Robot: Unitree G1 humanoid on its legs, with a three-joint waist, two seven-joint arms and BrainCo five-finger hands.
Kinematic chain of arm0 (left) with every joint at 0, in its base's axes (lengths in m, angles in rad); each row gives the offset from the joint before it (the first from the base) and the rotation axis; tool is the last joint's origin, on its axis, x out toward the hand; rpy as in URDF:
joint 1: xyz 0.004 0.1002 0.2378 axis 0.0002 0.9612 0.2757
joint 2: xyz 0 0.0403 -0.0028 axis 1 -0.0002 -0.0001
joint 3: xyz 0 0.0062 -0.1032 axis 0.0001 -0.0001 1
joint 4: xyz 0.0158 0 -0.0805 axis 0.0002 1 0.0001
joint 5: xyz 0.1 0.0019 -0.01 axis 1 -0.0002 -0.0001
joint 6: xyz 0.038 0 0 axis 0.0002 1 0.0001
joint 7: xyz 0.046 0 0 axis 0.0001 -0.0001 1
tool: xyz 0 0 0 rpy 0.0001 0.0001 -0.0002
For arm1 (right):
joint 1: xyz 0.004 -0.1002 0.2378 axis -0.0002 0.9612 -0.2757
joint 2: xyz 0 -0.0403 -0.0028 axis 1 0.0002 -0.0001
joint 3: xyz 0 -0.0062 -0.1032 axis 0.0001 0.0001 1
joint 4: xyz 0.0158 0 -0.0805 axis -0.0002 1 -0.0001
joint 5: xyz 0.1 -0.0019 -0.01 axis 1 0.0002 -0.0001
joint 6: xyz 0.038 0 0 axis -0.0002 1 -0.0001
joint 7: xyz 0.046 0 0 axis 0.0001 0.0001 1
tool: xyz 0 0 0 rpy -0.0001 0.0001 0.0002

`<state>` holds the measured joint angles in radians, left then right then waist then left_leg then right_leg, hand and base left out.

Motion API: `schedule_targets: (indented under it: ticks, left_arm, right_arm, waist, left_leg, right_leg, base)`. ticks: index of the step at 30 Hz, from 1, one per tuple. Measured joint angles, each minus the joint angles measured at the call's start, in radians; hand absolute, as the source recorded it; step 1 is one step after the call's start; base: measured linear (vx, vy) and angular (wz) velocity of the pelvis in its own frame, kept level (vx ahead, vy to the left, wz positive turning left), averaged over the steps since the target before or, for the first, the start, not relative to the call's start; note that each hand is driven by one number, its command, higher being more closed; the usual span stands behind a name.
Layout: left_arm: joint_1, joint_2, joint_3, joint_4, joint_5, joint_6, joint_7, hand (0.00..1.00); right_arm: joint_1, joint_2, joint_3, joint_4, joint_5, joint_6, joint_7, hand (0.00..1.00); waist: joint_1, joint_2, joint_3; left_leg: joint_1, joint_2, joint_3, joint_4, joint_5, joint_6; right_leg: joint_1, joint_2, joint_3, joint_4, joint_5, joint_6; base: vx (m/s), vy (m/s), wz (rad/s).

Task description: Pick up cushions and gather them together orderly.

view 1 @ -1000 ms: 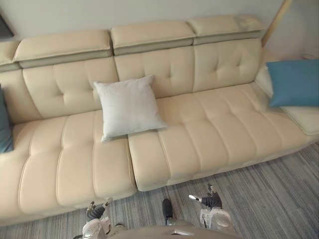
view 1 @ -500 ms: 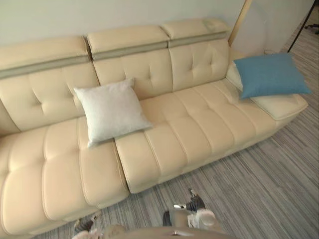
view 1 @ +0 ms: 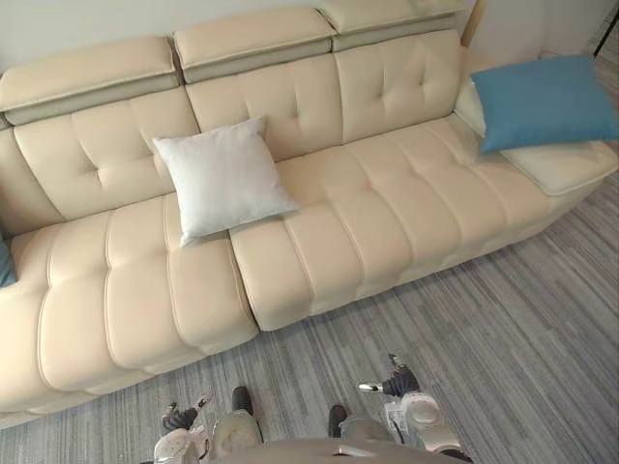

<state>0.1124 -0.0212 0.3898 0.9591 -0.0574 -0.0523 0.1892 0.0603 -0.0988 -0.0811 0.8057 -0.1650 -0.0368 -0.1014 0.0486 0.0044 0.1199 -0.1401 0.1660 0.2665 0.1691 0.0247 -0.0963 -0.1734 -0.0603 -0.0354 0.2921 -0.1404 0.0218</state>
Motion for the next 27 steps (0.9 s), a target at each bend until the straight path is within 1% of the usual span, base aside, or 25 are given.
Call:
schedule_targets:
  ticks: [1, 2, 3, 4, 5, 6, 8, 10, 11, 12, 13, 14, 15, 17, 18, 19, 20, 21, 22, 23, 24, 25, 26, 27]
  left_arm:
    - [0.003, -0.008, 0.001, -0.002, 0.002, 0.0, -0.001, 0.0]
    - [0.005, -0.01, 0.001, -0.003, 0.002, 0.0, -0.002, 0.0]
    - [0.01, -0.011, 0.006, -0.006, 0.003, -0.001, -0.009, 0.0]
    - [0.011, -0.01, 0.008, -0.007, 0.002, -0.001, -0.012, 0.0]
    - [0.019, -0.003, 0.012, -0.009, 0.002, -0.001, -0.018, 0.0]
    - [0.021, 0.002, 0.012, -0.01, 0.002, -0.001, -0.02, 0.0]
    - [0.02, 0.008, 0.013, -0.016, 0.003, -0.001, -0.022, 0.0]
    - [0.015, 0.007, 0.013, -0.016, 0.004, 0.001, -0.022, 0.0]
    - [0.013, 0.004, 0.013, -0.014, 0.01, 0.003, -0.022, 0.0]
    - [0.006, -0.001, 0.011, -0.013, 0.025, 0.005, -0.022, 0.0]
    - [0.007, -0.004, 0.01, -0.013, 0.028, 0.006, -0.022, 0.0]
    - [-0.001, -0.014, 0.009, -0.011, 0.043, 0.009, -0.023, 0.0]
    - [-0.004, -0.017, 0.009, -0.009, 0.043, 0.01, -0.024, 0.0]
    - [-0.008, -0.03, 0.009, -0.007, 0.043, 0.012, -0.024, 0.0]
    - [-0.008, -0.032, 0.008, -0.007, 0.043, 0.012, -0.024, 0.0]
    - [-0.007, -0.032, 0.002, -0.008, 0.042, 0.012, -0.024, 0.0]
    - [-0.009, -0.032, -0.001, -0.009, 0.042, 0.012, -0.025, 0.0]
    - [-0.011, -0.032, -0.022, -0.022, 0.041, 0.012, -0.029, 0.0]
    - [-0.017, -0.036, -0.03, -0.022, 0.041, 0.014, -0.03, 0.0]
    - [-0.017, -0.035, -0.034, -0.025, 0.041, 0.013, -0.031, 0.0]
    - [-0.022, -0.038, -0.042, -0.025, 0.041, 0.013, -0.032, 0.0]
    - [-0.023, -0.039, -0.058, -0.021, 0.041, 0.012, -0.04, 0.0]
    - [-0.026, -0.038, -0.066, -0.011, 0.041, 0.012, -0.042, 0.0]
    - [-0.026, -0.038, -0.067, -0.005, 0.041, 0.012, -0.043, 0.0]
  right_arm:
    - [0.011, 0.005, -0.009, -0.003, 0.0, 0.0, -0.009, 0.0]
    - [0.016, 0.008, -0.012, -0.003, 0.0, 0.0, -0.009, 0.0]
    - [0.034, 0.017, -0.02, -0.004, 0.0, 0.003, -0.01, 0.0]
    - [0.036, 0.025, -0.023, -0.005, 0.0, 0.002, -0.01, 0.0]
    - [0.063, 0.061, -0.047, -0.011, 0.008, 0.001, -0.009, 0.0]
    - [0.064, 0.069, -0.053, -0.009, 0.008, 0.003, -0.01, 0.0]
    - [0.075, 0.095, -0.072, -0.006, 0.008, 0.003, -0.009, 0.0]
    - [0.081, 0.103, -0.088, -0.005, 0.013, 0.004, -0.011, 0.0]
    - [0.09, 0.102, -0.091, -0.005, 0.024, 0.004, -0.011, 0.0]
    - [0.09, 0.099, -0.094, -0.006, 0.035, 0.003, -0.011, 0.0]
    - [0.088, 0.098, -0.097, -0.007, 0.046, 0.003, -0.011, 0.0]
    - [0.083, 0.096, -0.11, -0.01, 0.062, 0.001, -0.012, 0.0]
    - [0.081, 0.096, -0.114, -0.013, 0.062, 0.001, -0.012, 0.0]
    - [0.066, 0.093, -0.117, -0.011, 0.074, -0.002, -0.012, 0.0]
    - [0.059, 0.09, -0.116, -0.006, 0.083, -0.002, -0.012, 0.0]
    - [0.054, 0.09, -0.117, -0.003, 0.088, -0.001, -0.013, 0.0]
    - [0.042, 0.091, -0.117, -0.004, 0.091, 0.0, -0.013, 0.0]
    - [0.047, 0.091, -0.131, -0.001, 0.096, 0.004, -0.013, 0.0]
    - [0.057, 0.091, -0.155, -0.003, 0.1, 0.006, -0.013, 0.0]
    - [0.057, 0.092, -0.165, -0.003, 0.1, 0.006, -0.014, 0.0]
    - [0.054, 0.09, -0.178, -0.001, 0.101, 0.006, -0.015, 0.0]
    - [0.051, 0.081, -0.188, 0.004, 0.102, 0.012, -0.015, 0.0]
    - [0.052, 0.082, -0.208, 0.008, 0.112, 0.013, -0.016, 0.0]
    - [0.054, 0.081, -0.214, 0.011, 0.122, 0.014, -0.016, 0.0]
  waist:
    - [0.0, -0.001, 0.001]
    - [0.0, 0.0, 0.001]
    - [0.0, 0.001, 0.002]
    - [0.0, 0.013, -0.005]
    - [-0.009, -0.009, -0.017]
    - [-0.015, -0.013, -0.018]
    - [-0.022, -0.033, -0.032]
    - [-0.025, -0.04, -0.036]
    - [-0.025, -0.036, -0.038]
    - [-0.026, -0.03, -0.04]
    - [-0.024, -0.033, -0.044]
    - [-0.028, -0.024, -0.042]
    - [-0.027, -0.02, -0.041]
    - [-0.015, -0.006, -0.042]
    - [-0.011, 0.002, -0.042]
    - [-0.012, 0.008, -0.043]
    - [-0.015, 0.018, -0.037]
    - [-0.02, 0.004, -0.036]
    - [-0.027, 0.011, -0.035]
    - [-0.027, 0.017, -0.036]
    - [-0.024, 0.034, -0.036]
    - [-0.023, 0.044, -0.037]
    - [-0.028, 0.045, -0.036]
    - [-0.032, 0.045, -0.036]
  left_leg:
    - [0.004, -0.024, -0.016, 0.109, -0.097, 0.005]
    - [0.008, -0.03, -0.025, 0.142, -0.136, 0.006]
    - [0.027, -0.04, -0.029, 0.163, -0.216, 0.013]
    - [0.028, -0.042, -0.017, 0.162, -0.225, 0.018]
    - [0.025, -0.058, 0.0, 0.143, -0.233, 0.023]
    - [0.03, -0.063, 0.012, 0.128, -0.233, 0.024]
    - [0.043, -0.076, 0.038, 0.089, -0.233, 0.024]
    - [0.048, -0.08, 0.048, 0.091, -0.234, 0.025]
    - [0.051, -0.076, 0.064, 0.09, -0.236, 0.029]
    - [0.054, -0.068, 0.08, 0.091, -0.235, 0.028]
    - [0.056, -0.066, 0.092, 0.091, -0.237, 0.029]
    - [0.059, -0.049, 0.121, 0.11, -0.24, 0.034]
    - [0.059, -0.04, 0.133, 0.116, -0.243, 0.034]
    - [0.072, -0.001, 0.204, 0.122, -0.246, 0.039]
    - [0.093, 0.024, 0.265, 0.126, -0.245, 0.041]
    - [0.115, 0.042, 0.293, 0.121, -0.246, 0.046]
    - [0.127, 0.047, 0.307, 0.118, -0.246, 0.047]
    - [0.168, 0.025, 0.353, 0.118, -0.259, 0.034]
    - [0.197, 0.032, 0.382, 0.124, -0.268, 0.021]
    - [0.205, 0.032, 0.391, 0.126, -0.269, 0.019]
    - [0.225, 0.031, 0.399, 0.121, -0.273, 0.015]
    - [0.238, 0.032, 0.395, 0.123, -0.272, 0.015]
    - [0.243, 0.041, 0.389, 0.169, -0.263, 0.005]
    - [0.235, 0.051, 0.385, 0.208, -0.263, 0.004]
  right_leg:
    - [-0.006, -0.016, 0.034, 0.0, 0.01, 0.012]
    - [-0.007, -0.018, 0.043, 0.0, 0.012, 0.017]
    - [-0.018, -0.007, 0.083, 0.005, 0.012, 0.03]
    - [-0.021, -0.007, 0.092, 0.004, 0.014, 0.029]
    - [-0.023, -0.017, 0.113, -0.028, 0.031, 0.028]
    - [-0.023, -0.025, 0.113, -0.044, 0.041, 0.028]
    - [-0.019, -0.036, 0.113, -0.095, 0.067, 0.015]
    - [-0.016, -0.035, 0.131, -0.139, 0.12, 0.032]
    - [-0.017, -0.03, 0.14, -0.15, 0.131, 0.05]
    - [-0.017, -0.017, 0.161, -0.156, 0.144, 0.058]
    - [-0.019, -0.011, 0.167, -0.16, 0.146, 0.057]
    - [-0.032, 0.013, 0.191, -0.166, 0.156, 0.053]
    - [-0.041, 0.024, 0.193, -0.165, 0.164, 0.049]
    - [-0.085, 0.077, 0.184, -0.163, 0.217, 0.006]
    - [-0.102, 0.103, 0.102, -0.165, 0.255, -0.021]
    - [-0.103, 0.103, -0.029, -0.176, 0.267, -0.065]
    - [-0.107, 0.094, -0.122, -0.167, 0.223, -0.103]
    - [-0.103, 0.021, -0.409, -0.077, 0.075, -0.149]
    - [-0.088, 0.001, -0.47, -0.038, 0.068, -0.126]
    - [-0.085, 0.003, -0.475, -0.026, 0.065, -0.127]
    - [-0.08, 0.019, -0.448, -0.017, 0.058, -0.125]
    - [-0.084, 0.036, -0.411, -0.012, 0.042, -0.12]
    - [-0.091, 0.035, -0.387, 0.012, 0.016, -0.117]
    - [-0.089, 0.036, -0.381, 0.018, 0.007, -0.114]
  base:
    - [-0.06, 0.162, -0.66]
    - [-0.09, 0.263, -1.0]
    - [-0.09, 0.209, -0.75]
    - [-0.11, 0.242, -0.84]
    - [-0.06, 0.144, -0.48]
    - [-0.02, 0.177, -0.46]
    - [0.04, 0.122, -0.39]
    - [0.07, 0.072, -0.39]
    - [0.14, 0.039, -0.47]
    - [0.12, 0.015, -0.49]
    - [0.2, 0.014, -0.67]
    - [0.13, 0.003, -0.69]
    - [0.23, -0.041, -1.2]
    - [0.16, -0.078, -1.68]
    - [0.13, -0.111, -1.86]
    - [0.12, -0.146, -1.59]
    - [0.11, -0.207, -1.36]
    - [0.11, -0.183, -1.08]
    - [0.12, -0.139, -0.97]
    - [0.13, -0.066, -0.73]
    - [0.09, -0.039, -0.86]
    - [0.14, -0.067, -0.95]
    - [0.11, -0.056, -0.68]
    - [0.12, -0.068, -0.39]
